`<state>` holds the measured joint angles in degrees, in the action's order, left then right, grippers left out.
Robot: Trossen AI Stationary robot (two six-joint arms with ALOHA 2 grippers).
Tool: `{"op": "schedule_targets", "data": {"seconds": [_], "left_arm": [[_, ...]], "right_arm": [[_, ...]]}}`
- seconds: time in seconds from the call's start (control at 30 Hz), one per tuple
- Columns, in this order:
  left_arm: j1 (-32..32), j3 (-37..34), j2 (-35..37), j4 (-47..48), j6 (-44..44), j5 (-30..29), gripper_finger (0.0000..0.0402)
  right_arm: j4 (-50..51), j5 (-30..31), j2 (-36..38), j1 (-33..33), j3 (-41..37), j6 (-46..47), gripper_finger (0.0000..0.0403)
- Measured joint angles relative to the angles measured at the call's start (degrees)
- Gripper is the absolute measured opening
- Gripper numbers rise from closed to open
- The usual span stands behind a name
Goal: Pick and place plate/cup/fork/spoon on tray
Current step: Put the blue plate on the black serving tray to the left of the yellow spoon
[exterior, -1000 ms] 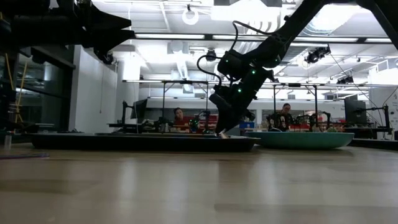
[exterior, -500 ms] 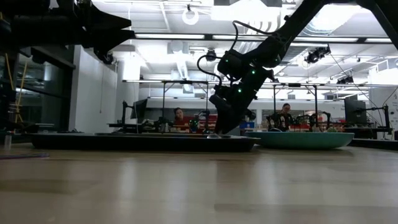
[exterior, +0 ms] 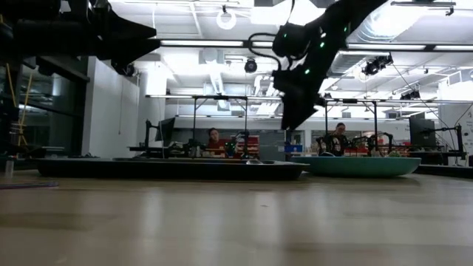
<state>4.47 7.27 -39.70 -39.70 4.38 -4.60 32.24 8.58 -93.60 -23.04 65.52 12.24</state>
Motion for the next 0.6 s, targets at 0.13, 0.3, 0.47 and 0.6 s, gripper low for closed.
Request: {"op": "schedule_targets", "data": {"seconds": [0.13, 0.3, 0.47, 0.6], "left_arm": [[0.00, 0.00, 0.00, 0.01, 0.02, 0.00, 0.0161], [0.00, 0.00, 0.00, 0.01, 1.07, 0.00, 0.0161], [0.00, 0.00, 0.02, 0.01, 1.37, 0.00, 0.0161], [0.00, 0.00, 0.00, 0.01, 1.38, 0.00, 0.0161]], "right_arm": [[8.91, -0.90, 1.57, 5.88, -0.02, 3.38, 0.0172], [14.29, 0.82, 2.06, 13.95, -2.98, 6.32, 0.0171], [15.52, 3.87, 2.08, 18.29, -8.20, 7.29, 0.0171], [13.98, 5.14, 2.08, 18.93, -10.91, 7.26, 0.0171]]}}
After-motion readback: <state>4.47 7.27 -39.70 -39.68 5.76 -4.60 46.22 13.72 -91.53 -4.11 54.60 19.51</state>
